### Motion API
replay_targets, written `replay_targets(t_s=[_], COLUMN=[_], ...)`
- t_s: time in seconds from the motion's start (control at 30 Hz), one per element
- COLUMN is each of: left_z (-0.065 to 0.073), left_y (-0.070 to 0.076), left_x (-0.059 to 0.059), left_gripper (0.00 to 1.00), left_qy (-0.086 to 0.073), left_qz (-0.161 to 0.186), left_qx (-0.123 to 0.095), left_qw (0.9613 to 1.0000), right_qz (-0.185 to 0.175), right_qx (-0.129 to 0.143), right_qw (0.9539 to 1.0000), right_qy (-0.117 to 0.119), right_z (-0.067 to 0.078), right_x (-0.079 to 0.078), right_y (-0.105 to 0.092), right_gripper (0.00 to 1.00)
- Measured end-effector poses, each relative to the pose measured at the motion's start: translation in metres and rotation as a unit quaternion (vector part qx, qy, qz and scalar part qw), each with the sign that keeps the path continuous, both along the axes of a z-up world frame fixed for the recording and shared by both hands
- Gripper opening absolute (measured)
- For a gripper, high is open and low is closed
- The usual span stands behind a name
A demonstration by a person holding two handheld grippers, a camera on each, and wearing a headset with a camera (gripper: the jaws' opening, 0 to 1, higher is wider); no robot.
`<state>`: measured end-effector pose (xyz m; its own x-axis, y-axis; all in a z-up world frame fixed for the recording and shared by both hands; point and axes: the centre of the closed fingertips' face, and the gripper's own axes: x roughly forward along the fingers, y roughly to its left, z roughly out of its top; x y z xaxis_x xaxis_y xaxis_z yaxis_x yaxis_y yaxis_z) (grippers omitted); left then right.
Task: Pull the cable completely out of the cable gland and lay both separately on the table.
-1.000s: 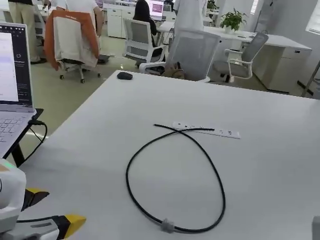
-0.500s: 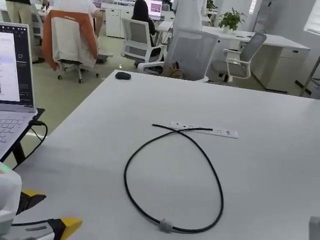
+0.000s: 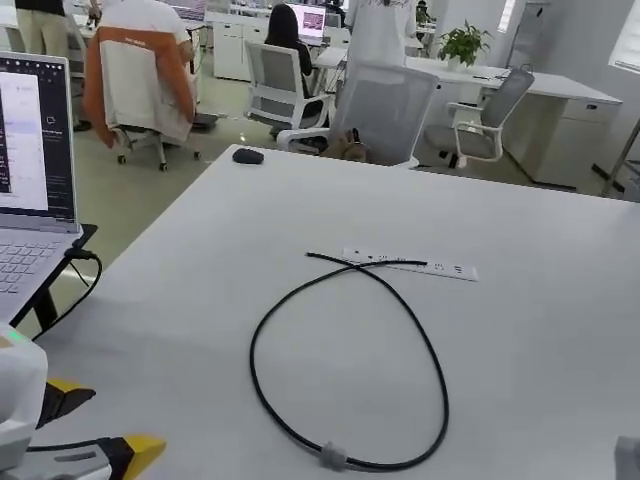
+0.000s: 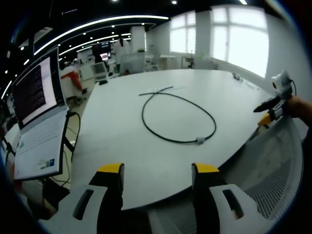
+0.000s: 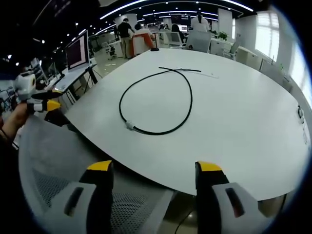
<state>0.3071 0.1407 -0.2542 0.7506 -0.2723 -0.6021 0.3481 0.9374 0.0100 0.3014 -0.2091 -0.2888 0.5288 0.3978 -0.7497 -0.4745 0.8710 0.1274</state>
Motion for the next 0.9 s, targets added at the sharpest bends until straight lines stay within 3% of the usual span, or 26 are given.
replay_targets(t_s=[0.9], left_z=[-0.0022], left_y=[0.0019], left_x=[-0.0020], left_gripper=[0.57], left_qy=[0.005], left_qz=[0.004], left_qx=[0.004], left_qw=[1.0000], right_qz=[-0.001], right_qx=[0.002], right_qw=[1.0000], right_qy=[0.000], right_z=[0.0022], right_x=[-0.0005], right_y=[-0.0027], right_gripper=[0.71])
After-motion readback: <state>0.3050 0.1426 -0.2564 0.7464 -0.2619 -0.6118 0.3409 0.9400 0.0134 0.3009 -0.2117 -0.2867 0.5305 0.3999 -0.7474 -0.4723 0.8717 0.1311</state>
